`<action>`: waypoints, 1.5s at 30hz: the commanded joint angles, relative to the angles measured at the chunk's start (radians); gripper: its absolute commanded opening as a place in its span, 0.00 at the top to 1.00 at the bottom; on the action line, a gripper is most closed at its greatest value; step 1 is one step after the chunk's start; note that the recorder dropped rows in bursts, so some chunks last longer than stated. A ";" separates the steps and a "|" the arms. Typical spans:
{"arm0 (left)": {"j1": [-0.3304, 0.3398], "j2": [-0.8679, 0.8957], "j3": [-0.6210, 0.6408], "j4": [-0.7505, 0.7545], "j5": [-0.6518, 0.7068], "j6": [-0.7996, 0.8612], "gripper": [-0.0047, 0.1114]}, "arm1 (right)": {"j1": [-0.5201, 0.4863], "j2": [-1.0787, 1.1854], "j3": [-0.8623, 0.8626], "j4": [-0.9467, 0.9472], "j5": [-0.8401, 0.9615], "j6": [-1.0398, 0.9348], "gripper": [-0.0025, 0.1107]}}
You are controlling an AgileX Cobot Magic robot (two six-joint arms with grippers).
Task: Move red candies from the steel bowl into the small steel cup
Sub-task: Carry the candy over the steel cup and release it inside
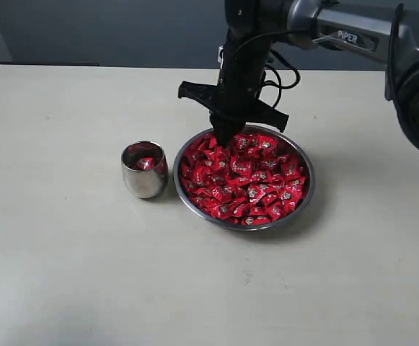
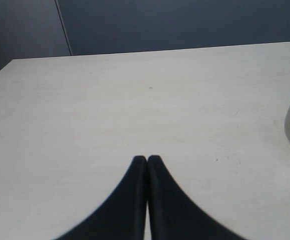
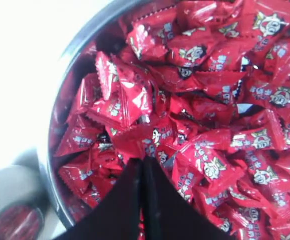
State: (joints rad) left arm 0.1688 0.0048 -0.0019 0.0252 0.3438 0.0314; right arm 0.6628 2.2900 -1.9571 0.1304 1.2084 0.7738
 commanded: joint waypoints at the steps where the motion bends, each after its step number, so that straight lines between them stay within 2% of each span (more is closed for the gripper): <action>1: 0.002 -0.005 0.002 0.002 -0.010 -0.002 0.96 | -0.005 -0.031 -0.011 -0.020 0.013 -0.098 0.99; 9: 0.002 -0.005 0.002 0.002 -0.010 -0.002 0.96 | -0.003 -0.106 -0.011 -0.028 -0.009 -0.293 0.99; 13: 0.002 -0.005 0.002 0.002 -0.010 -0.002 0.96 | -0.003 -0.160 -0.011 -0.007 -0.026 -0.455 0.99; 15: 0.002 -0.005 0.002 0.002 -0.010 -0.002 0.96 | -0.003 -0.162 -0.011 0.054 -0.027 -0.539 0.99; 18: 0.002 -0.005 0.002 0.002 -0.010 -0.002 0.96 | -0.003 -0.162 -0.011 0.285 -0.101 -0.747 0.99; 21: 0.002 -0.005 0.002 0.002 -0.010 -0.002 0.96 | 0.009 -0.148 -0.011 0.426 -0.143 -0.838 0.99; 29: 0.002 -0.005 0.002 0.002 -0.010 -0.002 0.96 | 0.095 -0.065 -0.011 0.392 -0.140 -0.869 0.99; 45: 0.002 -0.005 0.002 0.002 -0.010 -0.002 0.96 | 0.107 -0.029 -0.011 0.298 -0.142 -0.833 0.99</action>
State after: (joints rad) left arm 0.1688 0.0048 -0.0019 0.0252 0.3438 0.0314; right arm 0.7688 2.2653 -1.9654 0.4501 1.0726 -0.0675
